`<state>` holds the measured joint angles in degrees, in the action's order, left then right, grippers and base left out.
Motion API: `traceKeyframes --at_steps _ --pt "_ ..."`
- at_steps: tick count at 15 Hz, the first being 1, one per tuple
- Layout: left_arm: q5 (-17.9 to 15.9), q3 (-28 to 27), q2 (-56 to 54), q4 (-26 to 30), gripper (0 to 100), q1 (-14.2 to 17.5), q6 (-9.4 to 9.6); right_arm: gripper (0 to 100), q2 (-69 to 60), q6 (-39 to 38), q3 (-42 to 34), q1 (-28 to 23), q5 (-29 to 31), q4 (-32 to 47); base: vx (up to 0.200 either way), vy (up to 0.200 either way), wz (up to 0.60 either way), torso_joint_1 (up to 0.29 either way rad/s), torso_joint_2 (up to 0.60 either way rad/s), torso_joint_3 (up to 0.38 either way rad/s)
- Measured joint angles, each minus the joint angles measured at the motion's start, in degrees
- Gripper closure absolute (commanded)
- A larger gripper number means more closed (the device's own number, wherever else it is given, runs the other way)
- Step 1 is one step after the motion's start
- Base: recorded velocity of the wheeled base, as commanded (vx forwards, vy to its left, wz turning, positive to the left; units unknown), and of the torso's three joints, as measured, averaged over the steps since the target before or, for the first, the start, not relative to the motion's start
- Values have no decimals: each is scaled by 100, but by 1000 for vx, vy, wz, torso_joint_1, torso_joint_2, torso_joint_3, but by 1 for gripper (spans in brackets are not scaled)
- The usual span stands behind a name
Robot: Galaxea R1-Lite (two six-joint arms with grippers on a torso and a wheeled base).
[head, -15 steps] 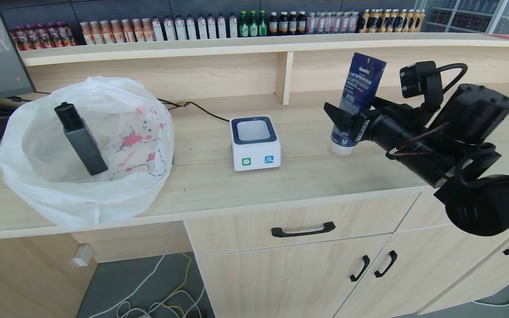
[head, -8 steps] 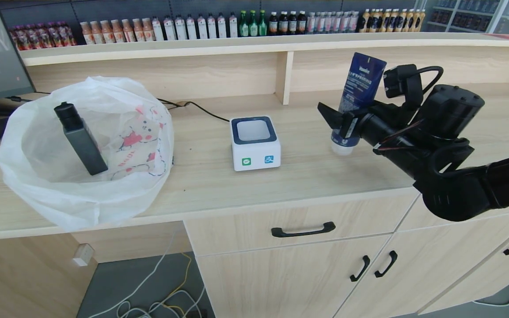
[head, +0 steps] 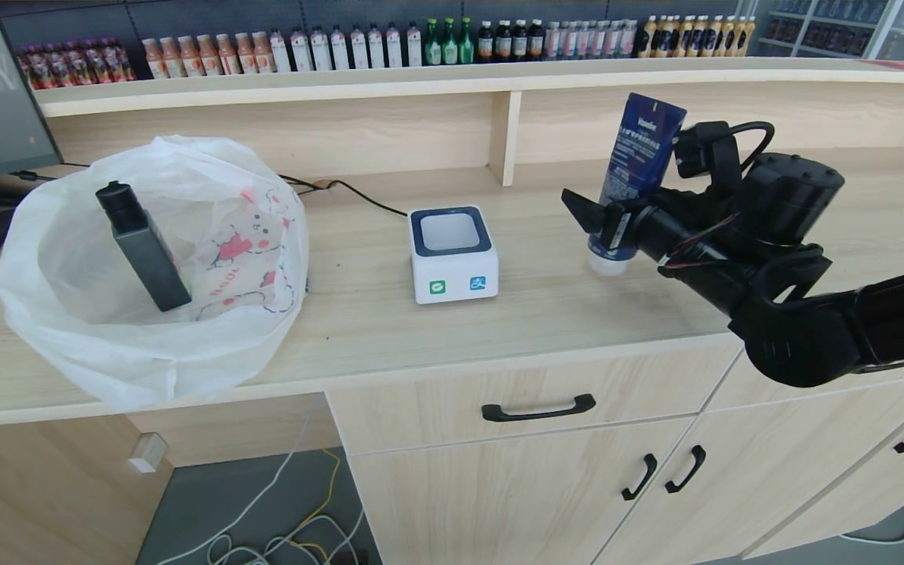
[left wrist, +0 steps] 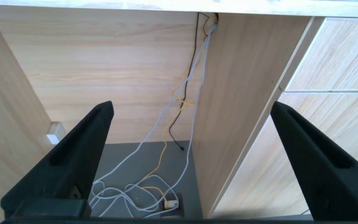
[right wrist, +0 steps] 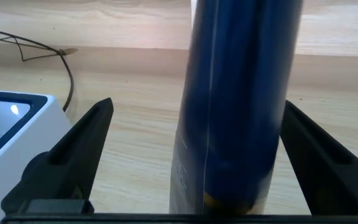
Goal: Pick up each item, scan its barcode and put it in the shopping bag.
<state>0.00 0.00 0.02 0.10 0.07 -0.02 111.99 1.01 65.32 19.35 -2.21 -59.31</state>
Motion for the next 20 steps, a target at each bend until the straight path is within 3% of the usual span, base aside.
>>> traceKeyframes --at_steps 8,9,20 --pt "0 0 0 0 0 0 -2 0 107 2 20 -39 2 0 0 0 0 0 0 0" --pt "0 0 0 -2 0 0 -2 100 118 2 20 -61 2 -2 0 0 0 0 0 0" --pt "0 0 0 0 0 0 -2 100 118 0 37 -48 -6 0 0 0 0 0 0 0"
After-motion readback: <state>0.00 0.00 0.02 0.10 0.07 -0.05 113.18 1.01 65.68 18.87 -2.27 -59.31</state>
